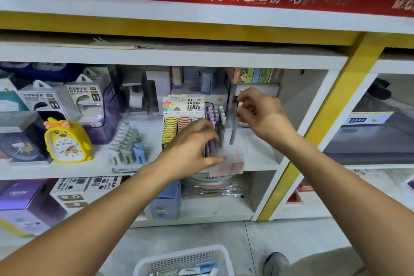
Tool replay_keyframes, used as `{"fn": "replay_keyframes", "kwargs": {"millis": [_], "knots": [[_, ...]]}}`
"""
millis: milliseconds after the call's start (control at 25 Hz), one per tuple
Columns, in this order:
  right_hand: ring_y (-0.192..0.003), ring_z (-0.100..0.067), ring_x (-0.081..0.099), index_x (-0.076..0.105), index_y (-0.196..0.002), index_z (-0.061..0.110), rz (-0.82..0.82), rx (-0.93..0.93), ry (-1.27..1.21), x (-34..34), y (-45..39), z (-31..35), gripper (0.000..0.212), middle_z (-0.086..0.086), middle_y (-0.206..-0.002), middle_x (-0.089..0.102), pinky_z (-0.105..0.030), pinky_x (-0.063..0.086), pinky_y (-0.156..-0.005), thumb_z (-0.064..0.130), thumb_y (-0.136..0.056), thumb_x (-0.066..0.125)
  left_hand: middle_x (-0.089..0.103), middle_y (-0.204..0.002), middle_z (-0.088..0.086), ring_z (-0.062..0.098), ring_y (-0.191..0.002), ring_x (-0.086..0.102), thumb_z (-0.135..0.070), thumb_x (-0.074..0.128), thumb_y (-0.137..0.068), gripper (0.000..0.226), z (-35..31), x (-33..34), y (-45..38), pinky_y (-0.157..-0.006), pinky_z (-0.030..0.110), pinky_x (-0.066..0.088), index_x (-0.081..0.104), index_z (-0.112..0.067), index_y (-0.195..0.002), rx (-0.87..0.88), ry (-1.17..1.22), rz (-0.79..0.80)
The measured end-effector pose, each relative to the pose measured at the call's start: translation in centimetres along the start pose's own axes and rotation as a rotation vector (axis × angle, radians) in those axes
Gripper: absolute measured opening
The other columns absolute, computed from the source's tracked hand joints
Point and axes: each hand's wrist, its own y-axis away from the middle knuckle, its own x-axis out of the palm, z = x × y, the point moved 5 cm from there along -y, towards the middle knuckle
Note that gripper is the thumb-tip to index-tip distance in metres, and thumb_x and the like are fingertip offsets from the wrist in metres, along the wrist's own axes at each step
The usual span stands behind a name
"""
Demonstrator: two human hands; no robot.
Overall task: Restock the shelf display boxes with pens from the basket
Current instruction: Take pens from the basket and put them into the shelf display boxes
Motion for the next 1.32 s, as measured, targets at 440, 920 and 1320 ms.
{"fn": "replay_keyframes", "kwargs": {"millis": [440,920,1320], "knots": [[-0.073,-0.008,0.07,0.055,-0.098,0.025,0.099,-0.031,-0.017,1.7,0.3,-0.3,0.017,-0.001,-0.083,0.07,-0.039,0.062,-0.077,0.01,-0.095,0.064,0.053,-0.121,0.0,0.02,-0.113,0.051,-0.028,0.074,-0.085,0.01,0.2,1.4,-0.2,-0.092,0.04,0.047,0.075,-0.023,-0.094,0.038,-0.113,0.051],[-0.074,-0.012,0.07,0.052,-0.088,0.027,0.143,-0.1,0.026,2.6,1.3,1.3,0.02,0.002,-0.078,0.066,-0.047,0.059,-0.074,0.013,-0.094,0.064,0.056,-0.12,0.003,0.023,-0.113,0.051,-0.029,0.073,-0.085,0.014,-0.1,1.1,-0.3,-0.092,0.039,0.045,0.078,-0.019,-0.093,0.028,-0.102,0.047],[-0.081,-0.021,0.069,0.065,-0.088,0.02,0.173,-0.043,0.141,3.2,1.6,0.8,0.007,0.0,-0.08,0.07,-0.046,0.057,-0.077,0.014,-0.092,0.067,0.054,-0.119,0.0,0.021,-0.113,0.05,-0.031,0.073,-0.085,0.013,0.0,1.2,-0.1,-0.09,0.036,0.045,0.077,-0.021,-0.092,0.017,-0.074,0.056]]}}
